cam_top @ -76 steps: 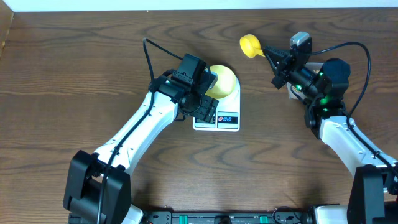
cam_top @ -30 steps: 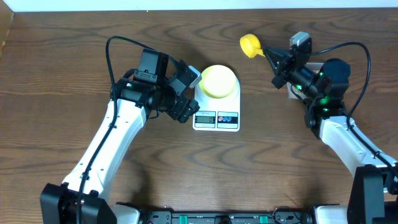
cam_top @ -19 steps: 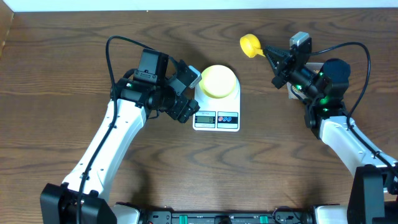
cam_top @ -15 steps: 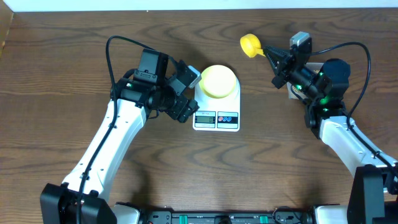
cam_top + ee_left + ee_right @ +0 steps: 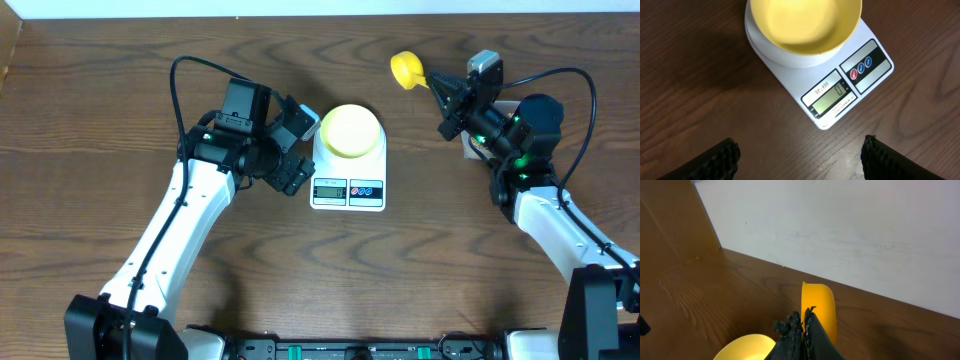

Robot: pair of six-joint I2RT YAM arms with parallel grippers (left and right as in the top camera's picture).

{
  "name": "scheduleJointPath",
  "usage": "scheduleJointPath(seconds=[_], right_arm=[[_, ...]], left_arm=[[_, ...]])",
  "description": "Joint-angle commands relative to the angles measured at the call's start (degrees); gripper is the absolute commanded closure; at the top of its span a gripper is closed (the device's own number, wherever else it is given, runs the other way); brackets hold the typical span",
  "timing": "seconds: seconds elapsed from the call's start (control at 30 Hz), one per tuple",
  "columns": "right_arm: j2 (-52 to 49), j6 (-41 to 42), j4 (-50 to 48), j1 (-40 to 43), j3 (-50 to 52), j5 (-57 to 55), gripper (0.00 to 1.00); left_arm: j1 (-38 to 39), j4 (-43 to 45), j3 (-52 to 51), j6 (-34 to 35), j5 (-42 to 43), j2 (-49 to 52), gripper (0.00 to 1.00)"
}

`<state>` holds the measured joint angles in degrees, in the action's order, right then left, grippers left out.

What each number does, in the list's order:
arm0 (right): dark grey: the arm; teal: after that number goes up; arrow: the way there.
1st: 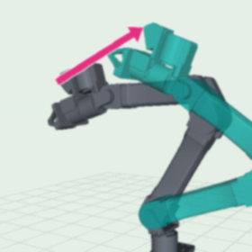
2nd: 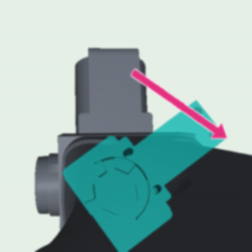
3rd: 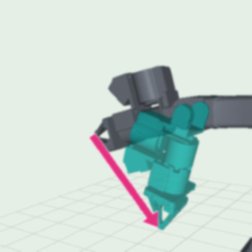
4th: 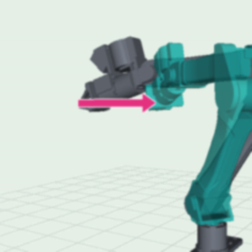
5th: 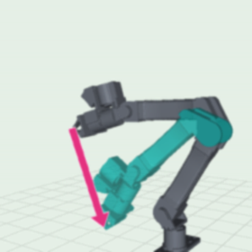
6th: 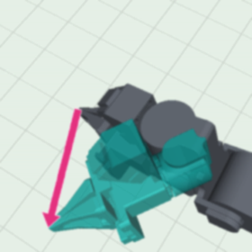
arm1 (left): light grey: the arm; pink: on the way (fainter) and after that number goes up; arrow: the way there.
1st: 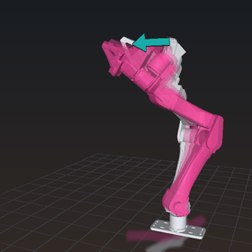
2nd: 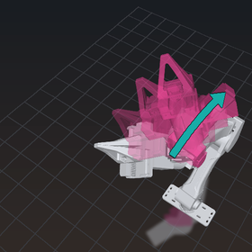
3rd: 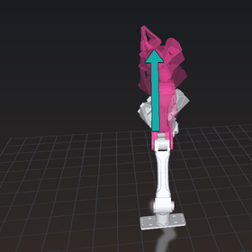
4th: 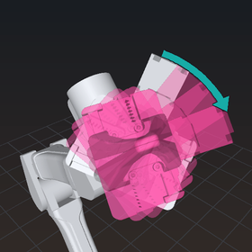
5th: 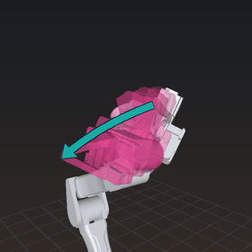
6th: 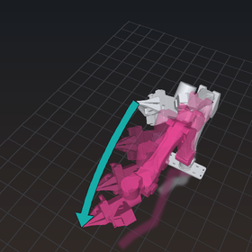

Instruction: Scoop item into bowl and weigh 50g on scale

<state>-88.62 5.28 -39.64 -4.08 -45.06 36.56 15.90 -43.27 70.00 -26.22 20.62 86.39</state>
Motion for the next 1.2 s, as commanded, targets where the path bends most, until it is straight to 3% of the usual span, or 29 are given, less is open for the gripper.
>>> scheduleJointPath(seconds=[0.0, 0.2, 0.73, 0.9, 1.17], right_arm=[[-0.1, -1.8, 0.0, 0.4, -1.1, -0.7, 0.99], [-0.1, -1.8, 0.0, 0.4, -1.1, -0.7, 0.99], [-0.1, -2.5, 0.0, 0.4, -1.1, -0.7, 0.99], [-0.1, -2.6, 0.0, 0.4, -1.1, -0.7, 0.99], [-0.1, -2.6, 0.0, 0.4, -1.1, -0.7, 0.99]], left_arm=[[-0.2, -0.6, -0.2, -1.0, -0.7, -0.2, 0.20], [-0.3, -2.1, -0.9, -1.0, -5.4, -0.2, 0.20], [-0.2, -0.8, -0.9, -1.0, -4.4, -0.2, 0.20], [-0.2, 2.2, -0.9, -1.0, -4.3, -0.2, 0.16], [-0.2, 3.3, -0.9, -1.2, 2.5, -0.2, 0.15]])
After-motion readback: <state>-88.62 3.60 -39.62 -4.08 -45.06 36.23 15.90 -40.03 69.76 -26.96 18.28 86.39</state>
